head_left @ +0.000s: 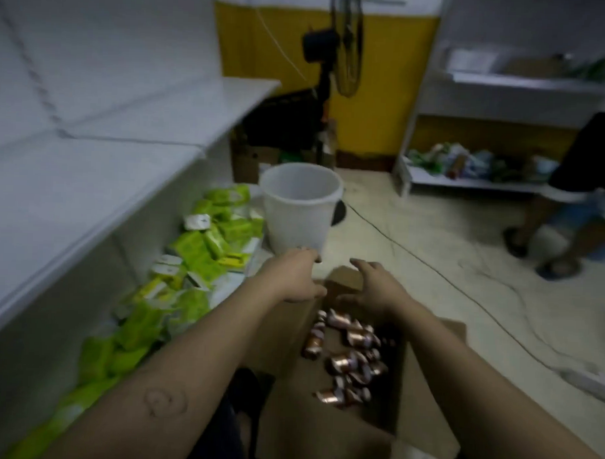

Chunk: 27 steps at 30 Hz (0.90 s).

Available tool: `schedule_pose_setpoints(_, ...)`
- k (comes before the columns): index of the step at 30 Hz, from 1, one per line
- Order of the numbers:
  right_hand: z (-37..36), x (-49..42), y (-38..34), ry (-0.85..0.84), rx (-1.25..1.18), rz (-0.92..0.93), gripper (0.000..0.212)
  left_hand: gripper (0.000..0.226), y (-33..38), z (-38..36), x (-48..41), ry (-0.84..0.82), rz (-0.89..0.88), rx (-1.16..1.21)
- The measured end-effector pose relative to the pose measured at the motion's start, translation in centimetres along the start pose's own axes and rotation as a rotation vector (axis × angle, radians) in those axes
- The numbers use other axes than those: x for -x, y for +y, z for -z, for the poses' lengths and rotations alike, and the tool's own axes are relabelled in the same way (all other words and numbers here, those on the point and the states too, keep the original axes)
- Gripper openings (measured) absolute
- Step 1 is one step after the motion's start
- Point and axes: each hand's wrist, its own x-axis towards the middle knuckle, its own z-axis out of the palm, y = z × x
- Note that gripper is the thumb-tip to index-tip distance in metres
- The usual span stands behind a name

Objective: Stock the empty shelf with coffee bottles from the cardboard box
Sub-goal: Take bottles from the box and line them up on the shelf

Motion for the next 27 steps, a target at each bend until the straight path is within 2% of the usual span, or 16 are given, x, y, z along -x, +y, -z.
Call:
schedule_pose_setpoints(4,-2.9,0.2,6.2,-0.136,-0.028,-0.225,0.09,0.057,2.2,-7.0,-4.1,-0.217,-0.017,0.059)
schedule_pose_setpoints(7,-5.3,0.5,9.4,-0.218,-0.087,-0.349,0.075,0.064,3.0,-11.8,-6.4,-0.441,-0.025,0.01)
schedule_pose_setpoints(10,-8.7,0.8,11.4,-0.315,-0.179,-0.379,0.063,0.068,2.7,-16.7,-8.3,-0.605,0.02,-0.011)
schedule_pose_setpoints(14,-14.0,-0.1,13.9,-0.479,-0.325,-0.409,0.06,0.059,1.3,-23.0,-9.4,-0.759,0.11,0.072)
schedule_pose_setpoints(19,-21.1,-2.5,16.9,-0.573,-0.427,-0.573,0.049,0.058,-1.8,-30.4,-10.2,-0.849,0.28,0.114)
schedule_pose_setpoints(24,-27.6,-5.7,18.7,-0.564,-0.685,-0.836,0.028,0.045,-4.4,-36.5,-14.1,-0.733,0.383,0.24)
schedule_pose_setpoints(25,-28.9,-6.0,18.7,-0.543,-0.765,-0.895,0.028,0.054,-4.8,-37.6,-15.0,-0.687,0.363,0.26)
schedule_pose_setpoints(27,-31.5,-6.6,18.7,-0.487,-0.915,-1.014,0.044,0.075,-5.1,-39.5,-16.9,-0.6,0.324,0.223)
